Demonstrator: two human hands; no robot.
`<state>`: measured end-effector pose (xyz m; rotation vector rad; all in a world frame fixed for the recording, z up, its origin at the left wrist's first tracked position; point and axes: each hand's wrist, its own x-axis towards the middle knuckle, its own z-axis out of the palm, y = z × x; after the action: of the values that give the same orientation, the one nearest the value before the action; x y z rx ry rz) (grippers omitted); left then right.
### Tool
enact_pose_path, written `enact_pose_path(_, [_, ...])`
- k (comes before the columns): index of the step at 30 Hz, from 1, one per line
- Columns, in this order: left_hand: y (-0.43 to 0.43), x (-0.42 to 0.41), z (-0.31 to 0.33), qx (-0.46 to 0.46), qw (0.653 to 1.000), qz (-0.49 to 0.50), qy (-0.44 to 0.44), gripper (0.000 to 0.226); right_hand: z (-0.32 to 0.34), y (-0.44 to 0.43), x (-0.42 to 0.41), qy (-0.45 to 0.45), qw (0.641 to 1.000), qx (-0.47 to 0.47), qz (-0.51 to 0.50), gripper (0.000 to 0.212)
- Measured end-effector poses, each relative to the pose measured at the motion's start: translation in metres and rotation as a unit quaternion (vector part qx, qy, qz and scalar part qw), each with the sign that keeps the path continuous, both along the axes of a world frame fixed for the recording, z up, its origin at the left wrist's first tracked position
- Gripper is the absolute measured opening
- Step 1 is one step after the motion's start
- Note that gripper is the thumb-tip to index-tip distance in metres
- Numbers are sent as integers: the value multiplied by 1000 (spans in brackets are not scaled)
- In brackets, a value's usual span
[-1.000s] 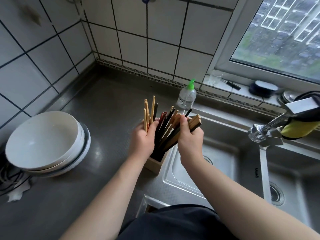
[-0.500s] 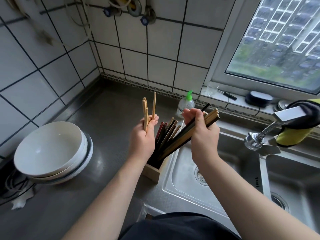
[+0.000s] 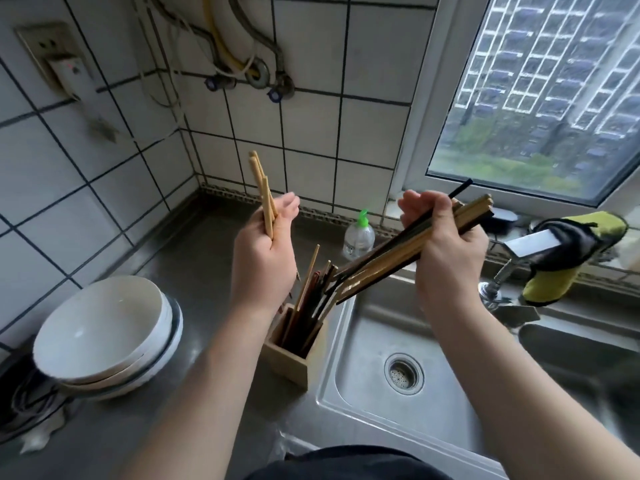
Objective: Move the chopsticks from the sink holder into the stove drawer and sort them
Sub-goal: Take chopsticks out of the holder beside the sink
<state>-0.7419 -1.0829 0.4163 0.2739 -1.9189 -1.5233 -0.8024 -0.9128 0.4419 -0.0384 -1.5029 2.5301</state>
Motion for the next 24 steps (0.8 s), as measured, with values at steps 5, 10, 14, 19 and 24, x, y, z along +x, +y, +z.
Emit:
enact_pose_path(5, [17, -16, 43, -10, 995, -60, 74, 24, 26, 25, 1, 41, 997, -47, -42, 23])
enact_pose_path(10, [49, -42, 54, 10, 983, -153, 101, 22, 35, 57, 13, 64, 991, -60, -102, 22])
enact_pose_path(14, [89, -55, 51, 44, 964, -240, 105, 23, 35, 93, 29, 84, 979, -61, -174, 24])
enact_pose_path(19, [153, -47, 36, 87, 924, -363, 84, 23, 20, 152, 67, 70, 958, -43, -275, 28])
enact_pose_path(24, [230, -12, 7, 86, 883, -460, 26, 24, -2, 215, 139, 24, 931, 15, -365, 25])
